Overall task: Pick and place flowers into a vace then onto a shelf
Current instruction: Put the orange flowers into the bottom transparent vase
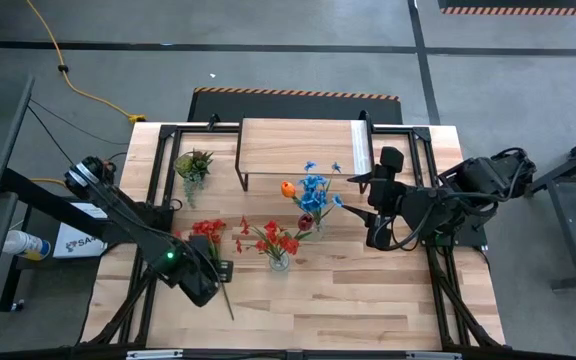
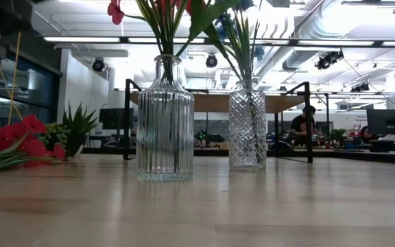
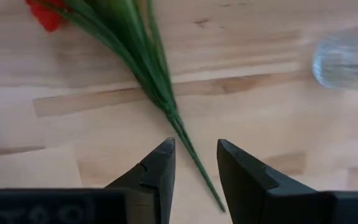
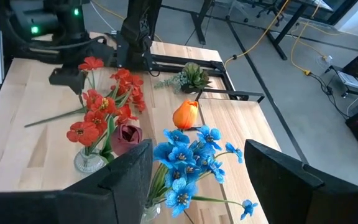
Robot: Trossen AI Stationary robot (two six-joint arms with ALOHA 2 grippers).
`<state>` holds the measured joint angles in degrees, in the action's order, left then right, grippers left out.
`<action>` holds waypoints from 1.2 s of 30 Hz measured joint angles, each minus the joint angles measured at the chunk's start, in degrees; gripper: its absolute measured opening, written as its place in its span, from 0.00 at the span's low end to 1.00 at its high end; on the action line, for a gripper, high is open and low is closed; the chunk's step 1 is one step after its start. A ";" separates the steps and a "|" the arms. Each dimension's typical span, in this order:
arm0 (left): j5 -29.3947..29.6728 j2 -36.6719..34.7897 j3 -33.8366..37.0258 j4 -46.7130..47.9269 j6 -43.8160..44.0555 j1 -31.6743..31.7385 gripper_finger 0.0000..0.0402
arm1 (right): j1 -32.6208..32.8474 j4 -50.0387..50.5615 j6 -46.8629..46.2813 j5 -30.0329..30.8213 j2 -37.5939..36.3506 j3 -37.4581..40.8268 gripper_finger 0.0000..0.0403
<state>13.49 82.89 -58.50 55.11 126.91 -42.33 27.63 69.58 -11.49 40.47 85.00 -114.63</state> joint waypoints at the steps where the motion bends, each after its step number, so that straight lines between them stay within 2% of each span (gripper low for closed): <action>1: -0.42 0.78 0.00 -0.04 1.00 -0.01 0.38 | -0.01 0.00 0.02 0.00 0.01 0.00 0.61; 12: -0.48 7.71 0.00 -6.18 4.14 0.00 0.38 | 0.01 0.00 2.58 0.00 0.01 0.00 0.61; 25: -2.87 14.54 0.02 -9.14 5.80 1.63 0.38 | 0.00 -0.01 2.08 -2.04 0.01 0.00 0.61; 29: -5.39 16.34 0.07 -9.52 6.46 2.32 0.38 | 0.01 -0.08 2.00 -3.04 0.01 0.00 0.61; 36: -5.33 17.02 1.33 -11.59 7.38 2.32 0.38 | 0.00 -0.32 1.90 -4.26 0.01 0.00 0.61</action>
<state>8.16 99.91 -57.17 43.52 134.28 -40.01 27.63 69.26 -9.58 36.21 85.01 -114.63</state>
